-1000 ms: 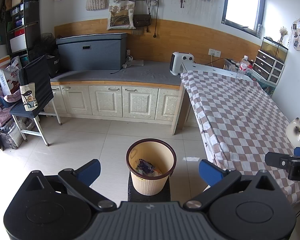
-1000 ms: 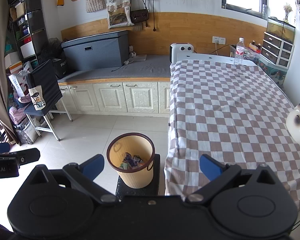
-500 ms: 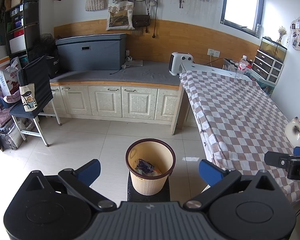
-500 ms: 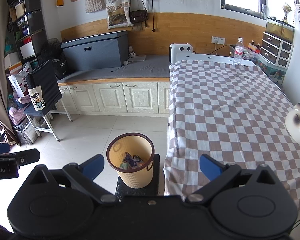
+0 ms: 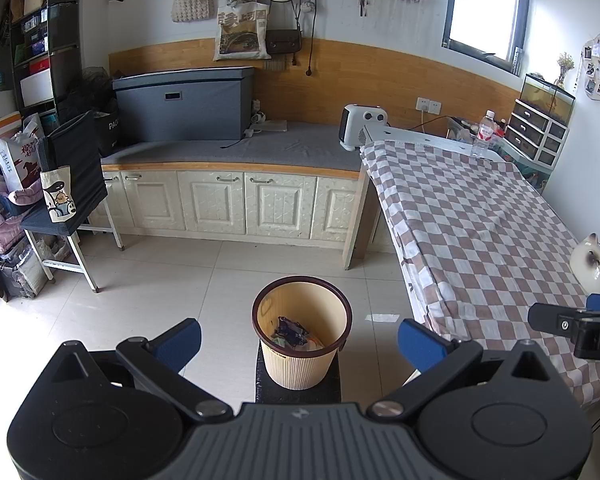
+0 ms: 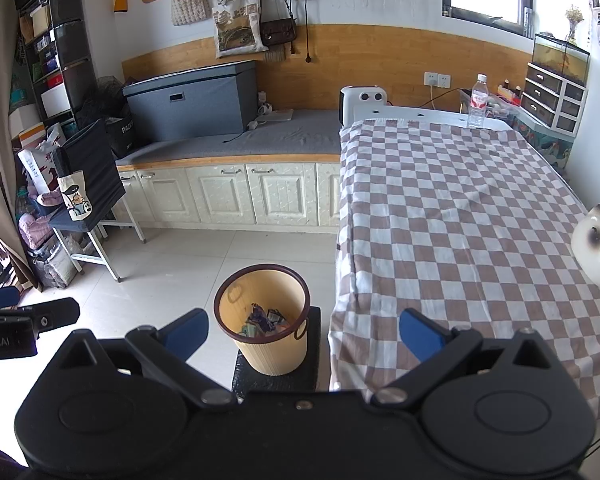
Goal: Collect trash
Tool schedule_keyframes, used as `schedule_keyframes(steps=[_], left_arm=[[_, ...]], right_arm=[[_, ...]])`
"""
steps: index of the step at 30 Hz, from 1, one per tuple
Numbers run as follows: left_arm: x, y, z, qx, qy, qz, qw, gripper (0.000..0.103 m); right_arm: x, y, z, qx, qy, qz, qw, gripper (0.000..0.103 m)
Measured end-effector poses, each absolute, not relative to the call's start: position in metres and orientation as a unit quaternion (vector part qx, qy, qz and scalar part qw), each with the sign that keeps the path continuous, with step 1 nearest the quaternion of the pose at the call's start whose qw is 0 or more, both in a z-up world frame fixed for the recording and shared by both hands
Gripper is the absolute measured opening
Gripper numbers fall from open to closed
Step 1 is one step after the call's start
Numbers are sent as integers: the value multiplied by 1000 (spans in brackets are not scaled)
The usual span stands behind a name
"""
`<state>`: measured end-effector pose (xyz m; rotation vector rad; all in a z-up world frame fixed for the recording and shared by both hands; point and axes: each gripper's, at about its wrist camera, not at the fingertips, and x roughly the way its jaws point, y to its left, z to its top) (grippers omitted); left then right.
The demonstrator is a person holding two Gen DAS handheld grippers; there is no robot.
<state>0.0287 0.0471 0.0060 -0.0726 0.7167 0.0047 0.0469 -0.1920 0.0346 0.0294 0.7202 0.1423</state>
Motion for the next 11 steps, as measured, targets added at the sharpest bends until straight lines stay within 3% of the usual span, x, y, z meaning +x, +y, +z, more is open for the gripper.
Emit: schedule_keyframes(steps=[11], left_arm=[[25,52,6,-35,351,8,936,103]], right_arm=[[47,-193,35,15,352,69,933,103]])
